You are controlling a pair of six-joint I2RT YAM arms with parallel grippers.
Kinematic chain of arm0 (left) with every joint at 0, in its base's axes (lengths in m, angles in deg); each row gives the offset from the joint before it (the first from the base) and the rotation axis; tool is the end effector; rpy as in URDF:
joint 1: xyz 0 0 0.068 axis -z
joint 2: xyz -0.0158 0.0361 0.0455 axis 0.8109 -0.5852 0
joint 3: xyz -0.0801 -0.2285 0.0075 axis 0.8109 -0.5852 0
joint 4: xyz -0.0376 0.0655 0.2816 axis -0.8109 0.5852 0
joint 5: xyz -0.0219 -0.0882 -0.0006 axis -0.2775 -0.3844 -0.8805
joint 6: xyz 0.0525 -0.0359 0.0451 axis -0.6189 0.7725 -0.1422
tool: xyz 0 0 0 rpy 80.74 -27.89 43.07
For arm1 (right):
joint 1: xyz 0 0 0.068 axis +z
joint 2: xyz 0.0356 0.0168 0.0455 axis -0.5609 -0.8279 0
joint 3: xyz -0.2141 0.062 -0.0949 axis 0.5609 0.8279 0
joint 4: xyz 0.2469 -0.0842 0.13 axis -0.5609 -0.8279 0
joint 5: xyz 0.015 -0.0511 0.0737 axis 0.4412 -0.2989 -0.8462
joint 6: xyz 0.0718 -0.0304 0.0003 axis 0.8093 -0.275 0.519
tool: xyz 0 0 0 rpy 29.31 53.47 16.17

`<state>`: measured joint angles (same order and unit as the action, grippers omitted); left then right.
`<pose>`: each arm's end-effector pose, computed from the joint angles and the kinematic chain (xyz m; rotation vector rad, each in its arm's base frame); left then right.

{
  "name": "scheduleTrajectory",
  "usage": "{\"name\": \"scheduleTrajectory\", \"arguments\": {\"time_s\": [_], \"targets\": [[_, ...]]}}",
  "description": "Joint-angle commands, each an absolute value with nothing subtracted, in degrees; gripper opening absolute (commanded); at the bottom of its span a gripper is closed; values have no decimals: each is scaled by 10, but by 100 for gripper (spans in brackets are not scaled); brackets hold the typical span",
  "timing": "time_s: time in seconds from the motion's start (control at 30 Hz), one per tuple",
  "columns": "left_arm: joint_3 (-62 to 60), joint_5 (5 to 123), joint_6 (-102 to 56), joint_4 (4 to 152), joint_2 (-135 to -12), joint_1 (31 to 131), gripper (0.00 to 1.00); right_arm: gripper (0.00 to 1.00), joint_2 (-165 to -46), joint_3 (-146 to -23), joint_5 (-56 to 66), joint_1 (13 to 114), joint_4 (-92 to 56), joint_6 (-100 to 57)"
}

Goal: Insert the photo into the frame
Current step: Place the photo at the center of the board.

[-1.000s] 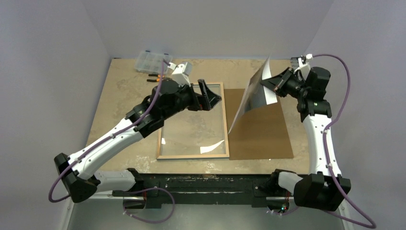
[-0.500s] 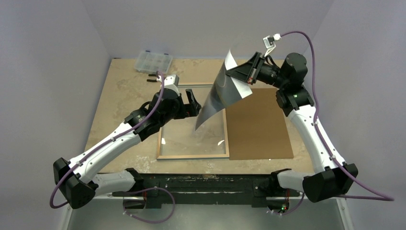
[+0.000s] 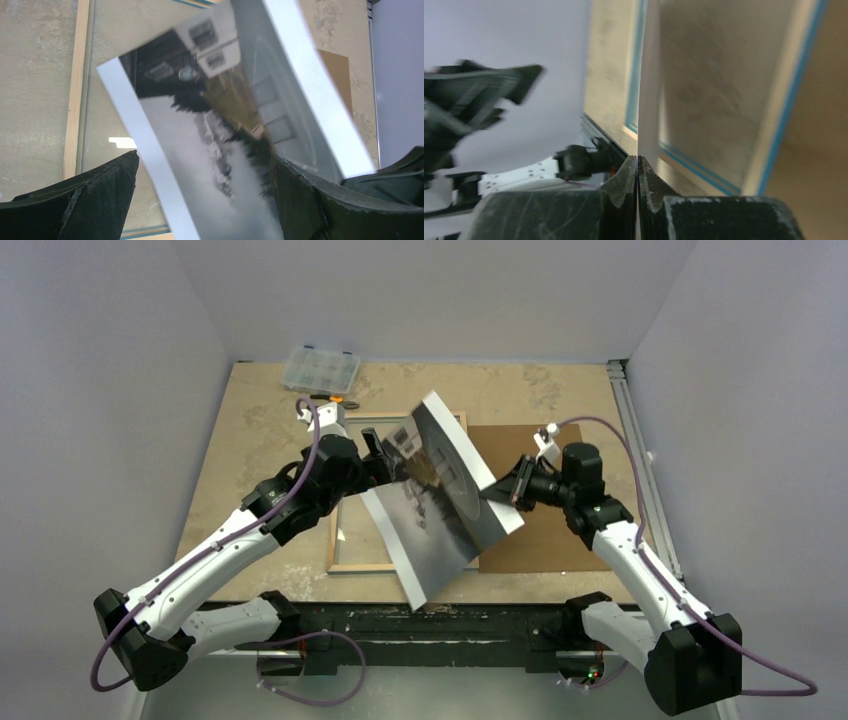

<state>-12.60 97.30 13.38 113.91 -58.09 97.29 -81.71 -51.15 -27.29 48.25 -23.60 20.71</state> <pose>0.2328 -0.1795 0.3053 -0.3418 2.0981 -0.4954 0.2746 0.1137 0.2469 0.1253 2.1252 1.3755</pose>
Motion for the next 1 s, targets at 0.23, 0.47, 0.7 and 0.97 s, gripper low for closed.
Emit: {"name": "scheduleTrajectory", "arguments": {"time_s": [0.23, 0.47, 0.7, 0.97], "targets": [[-126, 989, 143, 1151, -596, 967, 98, 56, -728, -376, -135, 481, -383, 119], [-129, 927, 126, 1160, -625, 963, 97, 77, -802, -429, -65, 481, -423, 26], [-160, 794, 146, 1147, -702, 961, 93, 78, -921, -476, -50, 478, -410, -34], [-185, 717, 154, 1107, -772, 961, 90, 70, -1035, -466, -253, 463, -308, -52]]}}
